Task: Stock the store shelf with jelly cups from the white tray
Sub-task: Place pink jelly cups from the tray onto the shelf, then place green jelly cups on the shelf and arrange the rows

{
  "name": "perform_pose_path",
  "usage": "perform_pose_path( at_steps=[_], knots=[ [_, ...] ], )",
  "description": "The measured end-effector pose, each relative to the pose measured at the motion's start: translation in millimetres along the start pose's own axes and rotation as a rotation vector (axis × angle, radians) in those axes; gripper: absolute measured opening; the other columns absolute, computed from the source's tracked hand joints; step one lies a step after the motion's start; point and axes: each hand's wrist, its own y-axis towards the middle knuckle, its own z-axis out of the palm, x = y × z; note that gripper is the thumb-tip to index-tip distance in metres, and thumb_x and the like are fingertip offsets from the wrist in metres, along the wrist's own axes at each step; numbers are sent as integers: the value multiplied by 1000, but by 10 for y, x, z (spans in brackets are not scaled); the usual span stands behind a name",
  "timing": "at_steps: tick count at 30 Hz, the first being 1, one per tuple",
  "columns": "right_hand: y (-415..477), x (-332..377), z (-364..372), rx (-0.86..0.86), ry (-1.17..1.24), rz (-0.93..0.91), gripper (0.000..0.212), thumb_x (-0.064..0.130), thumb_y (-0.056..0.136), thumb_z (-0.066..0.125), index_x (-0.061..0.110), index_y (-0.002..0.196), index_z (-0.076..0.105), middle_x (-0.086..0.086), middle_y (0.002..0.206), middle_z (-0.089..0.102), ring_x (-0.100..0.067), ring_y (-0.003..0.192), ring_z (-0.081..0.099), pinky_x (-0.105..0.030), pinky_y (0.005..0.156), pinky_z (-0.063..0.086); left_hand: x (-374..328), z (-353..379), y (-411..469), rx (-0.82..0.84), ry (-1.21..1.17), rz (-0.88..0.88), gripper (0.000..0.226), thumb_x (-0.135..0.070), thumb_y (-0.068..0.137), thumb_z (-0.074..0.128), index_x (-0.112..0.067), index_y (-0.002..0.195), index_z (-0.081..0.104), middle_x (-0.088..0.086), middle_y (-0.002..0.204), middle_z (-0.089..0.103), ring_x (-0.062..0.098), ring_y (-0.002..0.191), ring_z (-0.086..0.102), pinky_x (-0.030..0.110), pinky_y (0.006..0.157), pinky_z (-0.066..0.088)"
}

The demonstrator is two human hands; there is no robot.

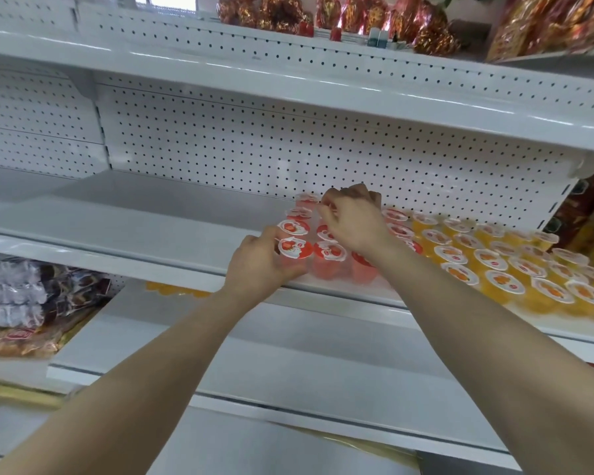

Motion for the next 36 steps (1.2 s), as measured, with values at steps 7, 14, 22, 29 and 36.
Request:
perform_pose_path(
  at_steps=[7, 14, 22, 29, 36],
  knots=[
    [-256, -58, -72, -132, -114, -90, 33, 39, 97, 46, 18, 114, 64, -7, 105, 71, -31, 111, 55, -46, 92, 37, 18, -90, -97, -71, 108, 150, 79, -73, 66, 61, -20, 123, 52, -3, 116, 60, 22, 109, 50, 37, 91, 45],
    [-866, -89, -282, -295, -208, -184, 33, 36, 94, 51, 16, 116, 64, -5, 106, 68, -30, 103, 57, -43, 87, 35, -133, -246, -403, -244, 223, 461, 58, -49, 87, 61, -15, 133, 49, 5, 125, 55, 27, 115, 51, 36, 99, 41],
    [-2321, -270, -468, -226, -280, -163, 39, 37, 96, 48, 13, 123, 61, -8, 110, 63, -34, 109, 54, -46, 91, 37, -486, 150, -1318, -107, 250, 601, 52, -38, 88, 62, -12, 131, 52, 8, 127, 54, 29, 115, 49, 38, 100, 39],
    [-3764, -774, -357, -84, -285, -9, 40, 38, 96, 50, 13, 125, 61, -8, 112, 64, -34, 107, 55, -47, 91, 40, -693, 1008, -2159, 115, 160, 641, 51, -34, 87, 66, -12, 132, 53, 10, 126, 56, 31, 113, 50, 42, 96, 42],
    [-5226, -1569, -150, -1, -269, 166, 35, 33, 92, 56, 14, 121, 62, -6, 104, 64, -32, 94, 57, -42, 80, 37, -935, 2177, -2955, 362, 139, 665, 52, -32, 84, 70, -14, 129, 54, 9, 123, 56, 32, 110, 52, 41, 94, 45]
  ],
)
